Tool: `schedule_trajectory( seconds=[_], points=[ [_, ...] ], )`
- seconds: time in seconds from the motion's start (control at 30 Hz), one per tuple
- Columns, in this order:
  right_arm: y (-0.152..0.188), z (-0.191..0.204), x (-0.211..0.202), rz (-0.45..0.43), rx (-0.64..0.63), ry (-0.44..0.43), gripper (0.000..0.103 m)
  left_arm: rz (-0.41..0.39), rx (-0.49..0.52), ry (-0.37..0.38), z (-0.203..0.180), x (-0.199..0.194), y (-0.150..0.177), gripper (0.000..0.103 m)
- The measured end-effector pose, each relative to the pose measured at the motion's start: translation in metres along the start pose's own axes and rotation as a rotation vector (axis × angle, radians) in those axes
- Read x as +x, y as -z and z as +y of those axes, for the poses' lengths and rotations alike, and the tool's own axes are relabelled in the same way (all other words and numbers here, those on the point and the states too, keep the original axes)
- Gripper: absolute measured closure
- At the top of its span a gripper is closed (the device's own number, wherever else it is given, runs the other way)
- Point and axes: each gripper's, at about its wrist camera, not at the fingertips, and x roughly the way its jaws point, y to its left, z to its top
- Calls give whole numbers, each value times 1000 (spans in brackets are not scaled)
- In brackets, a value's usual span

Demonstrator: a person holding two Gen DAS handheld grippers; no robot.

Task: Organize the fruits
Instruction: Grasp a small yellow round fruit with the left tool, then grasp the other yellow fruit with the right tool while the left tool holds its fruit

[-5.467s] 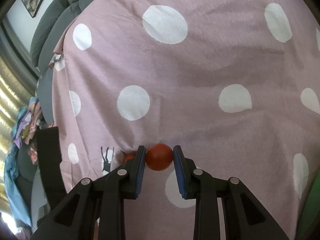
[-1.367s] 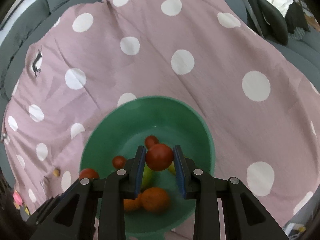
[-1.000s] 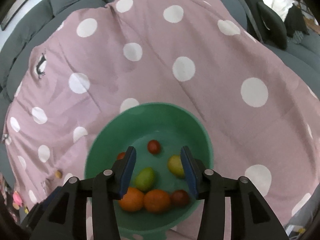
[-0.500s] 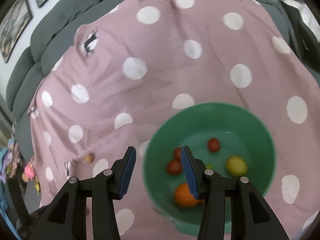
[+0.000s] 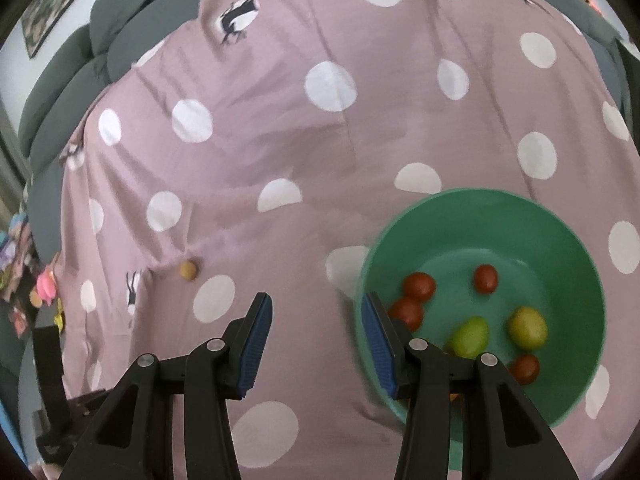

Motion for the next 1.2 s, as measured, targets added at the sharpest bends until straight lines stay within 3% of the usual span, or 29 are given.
schedule_trajectory(
  seconds=[0.43, 0.6, 0.73, 0.97, 1.1, 1.2],
  points=[
    [7, 21, 11, 32, -60, 0, 56, -20, -12, 13, 3, 6, 2, 77],
    [8, 28, 15, 36, -71, -19, 56, -91, -8, 26, 8, -19, 2, 77],
    [6, 40, 24, 50, -78, -65, 56, -136, -53, 44, 21, -35, -22, 77],
    [-13, 96, 75, 122, -112, -179, 56, -265, -160, -51, 58, -49, -77, 77],
    [-25, 135, 124, 187, -148, -176, 56, -246, -225, -8, 79, -43, -82, 77],
    [-29, 158, 161, 225, -159, -174, 56, -263, -224, -42, 81, -46, -82, 77]
  ],
)
